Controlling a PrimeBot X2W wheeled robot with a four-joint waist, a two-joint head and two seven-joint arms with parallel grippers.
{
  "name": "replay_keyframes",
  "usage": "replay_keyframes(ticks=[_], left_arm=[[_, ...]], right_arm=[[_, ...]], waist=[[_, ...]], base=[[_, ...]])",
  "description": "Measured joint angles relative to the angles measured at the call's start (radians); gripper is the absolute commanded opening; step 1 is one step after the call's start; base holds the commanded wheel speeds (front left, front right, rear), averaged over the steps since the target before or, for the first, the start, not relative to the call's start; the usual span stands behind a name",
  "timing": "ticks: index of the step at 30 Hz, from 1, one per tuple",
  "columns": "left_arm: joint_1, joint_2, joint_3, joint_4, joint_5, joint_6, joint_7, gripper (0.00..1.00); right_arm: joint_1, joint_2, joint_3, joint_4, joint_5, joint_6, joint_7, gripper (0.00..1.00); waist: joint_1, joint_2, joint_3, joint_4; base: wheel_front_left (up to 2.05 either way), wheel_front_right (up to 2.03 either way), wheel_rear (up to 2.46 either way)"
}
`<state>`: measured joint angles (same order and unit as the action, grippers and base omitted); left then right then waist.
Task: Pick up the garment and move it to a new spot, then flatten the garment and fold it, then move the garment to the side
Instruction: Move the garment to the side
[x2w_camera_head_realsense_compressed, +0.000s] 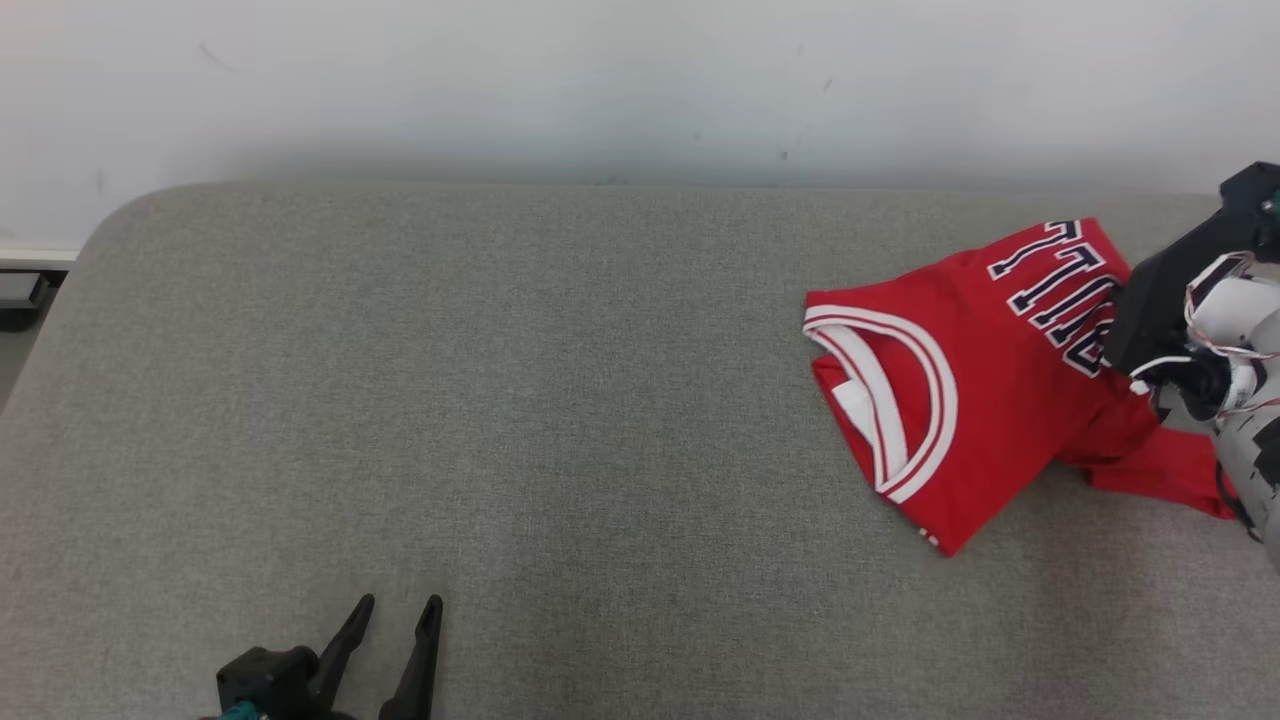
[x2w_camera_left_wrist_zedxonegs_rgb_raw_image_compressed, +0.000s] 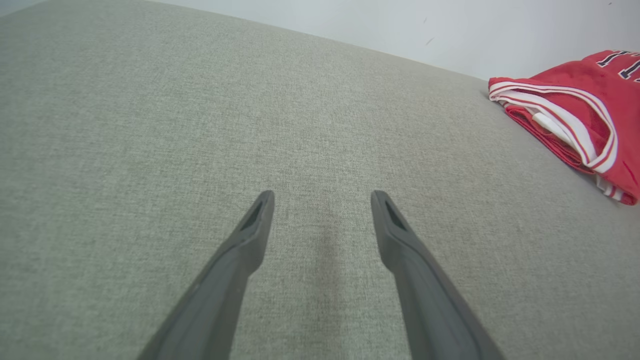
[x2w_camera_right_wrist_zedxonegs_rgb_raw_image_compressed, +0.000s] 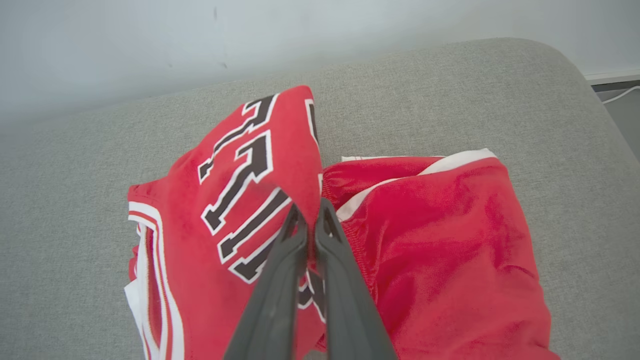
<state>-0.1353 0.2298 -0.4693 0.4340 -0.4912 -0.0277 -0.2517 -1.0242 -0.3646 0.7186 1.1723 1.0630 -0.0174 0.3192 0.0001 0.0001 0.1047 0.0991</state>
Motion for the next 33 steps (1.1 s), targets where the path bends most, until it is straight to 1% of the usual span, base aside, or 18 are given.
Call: replay_keyframes(ticks=[11,14,16,25,33], left_arm=[[-0.018,0.011,0.010,-0.002,0.019,-0.009,0.000,1.00],[-0.018,0.020,0.017,-0.001,0.019,-0.009,0.000,1.00],[-0.018,0.021,0.018,0.000,0.019,-0.009,0.000,1.00],[-0.018,0.019,0.028,0.002,0.019,-0.009,0.000,1.00],[-0.018,0.008,0.026,0.003,0.026,-0.014,0.000,1.00]], right_arm=[[-0.056,-0.037,0.000,0.027,-0.010,0.000,-0.011,0.00],[-0.074,-0.037,0.001,0.027,-0.014,0.000,-0.013,0.00],[-0.078,-0.041,0.002,0.029,-0.019,0.007,-0.013,0.00],[-0.078,-0.057,0.011,0.041,-0.030,0.010,-0.030,0.00],[-0.090,-0.102,0.020,0.050,-0.044,0.018,-0.039,0.00]], waist=[[0.0000,0.0000,0.036,-0.016],[-0.0001,0.0000,0.042,-0.025],[-0.0002,0.0000,0.044,-0.031],[-0.0002,0.0000,0.035,-0.061],[-0.0002,0.0000,0.027,-0.086]], base=[[0.00,0.00,0.00],[0.00,0.00,0.00],[0.00,0.00,0.00],[0.00,0.00,0.00],[0.00,0.00,0.00]])
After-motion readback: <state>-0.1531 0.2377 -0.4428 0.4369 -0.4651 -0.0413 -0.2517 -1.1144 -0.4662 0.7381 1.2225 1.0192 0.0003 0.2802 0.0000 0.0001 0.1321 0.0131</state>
